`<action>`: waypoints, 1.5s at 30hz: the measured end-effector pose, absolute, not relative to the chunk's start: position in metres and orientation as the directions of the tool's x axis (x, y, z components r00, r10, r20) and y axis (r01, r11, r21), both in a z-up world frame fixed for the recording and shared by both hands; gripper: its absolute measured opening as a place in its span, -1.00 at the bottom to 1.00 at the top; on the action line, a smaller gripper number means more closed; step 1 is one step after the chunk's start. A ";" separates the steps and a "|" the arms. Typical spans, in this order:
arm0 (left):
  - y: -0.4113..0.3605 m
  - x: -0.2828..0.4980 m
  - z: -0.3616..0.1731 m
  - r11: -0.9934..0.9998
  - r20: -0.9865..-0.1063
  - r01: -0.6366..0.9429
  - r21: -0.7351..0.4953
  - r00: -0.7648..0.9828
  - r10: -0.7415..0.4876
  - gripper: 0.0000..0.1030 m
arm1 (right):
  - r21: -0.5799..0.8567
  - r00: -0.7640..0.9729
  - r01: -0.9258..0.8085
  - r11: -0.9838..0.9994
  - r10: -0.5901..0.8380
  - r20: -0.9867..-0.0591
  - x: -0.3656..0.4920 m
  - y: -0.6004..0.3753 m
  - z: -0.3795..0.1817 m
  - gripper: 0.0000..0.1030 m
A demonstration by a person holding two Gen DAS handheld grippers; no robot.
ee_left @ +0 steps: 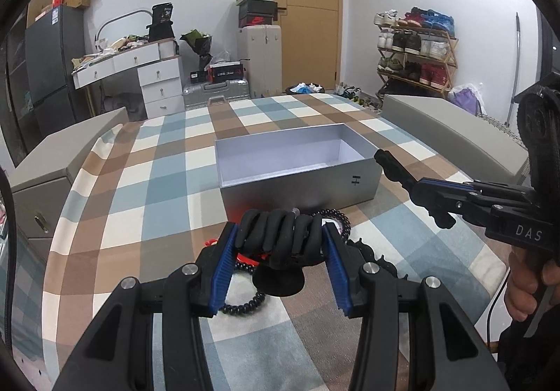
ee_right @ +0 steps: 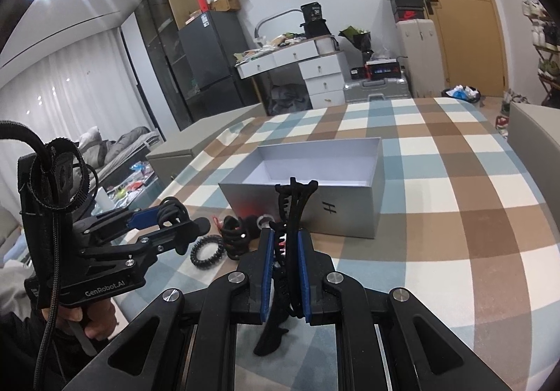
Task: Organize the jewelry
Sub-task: 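Carry both stands into the grey box while right gripper releases the branch stand inside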
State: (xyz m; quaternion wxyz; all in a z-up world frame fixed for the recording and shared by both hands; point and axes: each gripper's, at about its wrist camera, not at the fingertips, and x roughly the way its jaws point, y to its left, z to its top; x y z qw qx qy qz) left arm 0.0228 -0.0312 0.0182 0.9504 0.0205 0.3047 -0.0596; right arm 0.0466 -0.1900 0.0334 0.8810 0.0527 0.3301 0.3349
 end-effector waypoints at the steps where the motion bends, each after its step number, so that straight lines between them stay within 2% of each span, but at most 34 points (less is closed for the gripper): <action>1: -0.031 0.022 0.019 0.992 -0.581 0.122 0.002 0.808 -0.098 -0.18 | 0.317 0.557 -0.556 0.768 0.628 -0.544 0.047 -0.190 0.034 -0.75; 33: -0.021 0.052 0.049 0.998 -0.513 0.059 0.005 0.857 -0.048 -0.18 | 0.350 0.615 -0.534 0.770 0.637 -0.464 0.090 -0.187 0.092 -0.75; 45: -0.019 0.079 0.048 0.998 -0.501 0.055 -0.012 0.864 -0.054 -0.18 | 0.411 0.600 -0.490 0.769 0.639 -0.481 0.123 -0.181 0.078 -0.75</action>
